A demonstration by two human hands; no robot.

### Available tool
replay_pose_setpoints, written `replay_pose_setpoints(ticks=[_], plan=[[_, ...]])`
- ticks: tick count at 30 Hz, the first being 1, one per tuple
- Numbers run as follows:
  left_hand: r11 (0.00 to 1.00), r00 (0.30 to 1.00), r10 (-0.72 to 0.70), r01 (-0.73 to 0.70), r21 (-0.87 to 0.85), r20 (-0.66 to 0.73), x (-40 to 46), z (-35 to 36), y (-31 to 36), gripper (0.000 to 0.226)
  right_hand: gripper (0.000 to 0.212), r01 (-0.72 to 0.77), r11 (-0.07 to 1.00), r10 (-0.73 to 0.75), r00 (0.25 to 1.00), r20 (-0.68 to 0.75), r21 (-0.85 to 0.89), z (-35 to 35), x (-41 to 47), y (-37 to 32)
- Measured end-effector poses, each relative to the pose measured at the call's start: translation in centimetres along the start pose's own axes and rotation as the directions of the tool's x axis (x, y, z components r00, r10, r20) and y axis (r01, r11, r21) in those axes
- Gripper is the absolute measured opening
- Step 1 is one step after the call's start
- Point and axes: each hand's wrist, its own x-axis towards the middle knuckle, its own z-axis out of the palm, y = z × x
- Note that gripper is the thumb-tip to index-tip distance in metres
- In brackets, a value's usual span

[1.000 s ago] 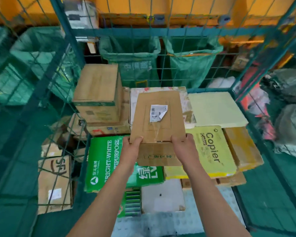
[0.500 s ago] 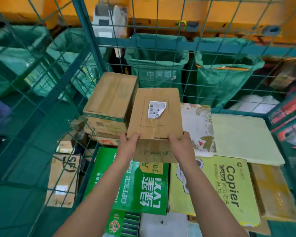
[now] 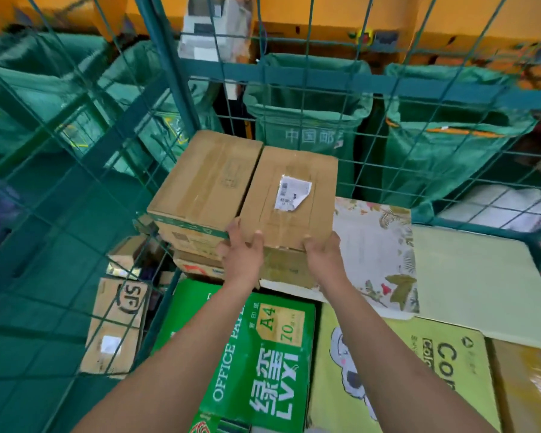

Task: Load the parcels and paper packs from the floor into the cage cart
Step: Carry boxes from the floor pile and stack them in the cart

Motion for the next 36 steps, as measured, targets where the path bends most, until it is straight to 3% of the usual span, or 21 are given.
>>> replay_pose_setpoints(ticks=[4, 9, 13, 21, 28, 32, 36], plan=[[0.999, 0.998, 0.013, -0.015, -0.033, -0.062, 1.3, 1.0, 0.2, 0.065, 0.062, 0.018, 1.0, -0.019, 1.0, -0.022, -0.022, 0.3, 1.6, 0.1], [0.998, 0.999, -0.033, 0.033, -0.059, 0.012, 0.8, 4.2, 1.4, 0.074, 0.078, -0.189, 0.982, 0.189, 0.982, 0.028, -0.021, -2.1, 4.4, 2.7], [0.997, 0.998, -0.055, 0.055, -0.048, 0.002, 0.2, 3.7, 1.7, 0.073, 0.09, -0.184, 0.983, 0.183, 0.982, 0.046, 0.024, -2.5, 3.8, 2.1], [0.998, 0.999, -0.01, 0.012, -0.064, 0.035, -2.6, 2.1, -0.3, 0.056, 0.072, -0.153, 0.978, 0.154, 0.988, 0.005, 0.139, -3.5, -1.3, 3.0], [0.996, 0.993, 0.056, -0.048, -0.08, 0.1, -6.6, -1.2, -2.3, 0.048, 0.056, -0.145, 0.989, 0.146, 0.988, 0.058, -0.026, -7.1, -6.9, 2.6], [1.0, 0.989, 0.026, -0.028, 0.011, 0.144, -9.3, -4.2, -3.6, 0.08, 0.059, -0.126, 0.967, 0.15, 0.984, 0.098, -0.221, -8.5, -11.4, 3.0], [0.998, 0.969, -0.037, 0.047, -0.036, 0.243, -12.0, -7.8, -5.6, 0.06, 0.062, -0.076, 0.908, 0.159, 0.972, 0.17, -0.412, -9.1, -15.0, 2.8]])
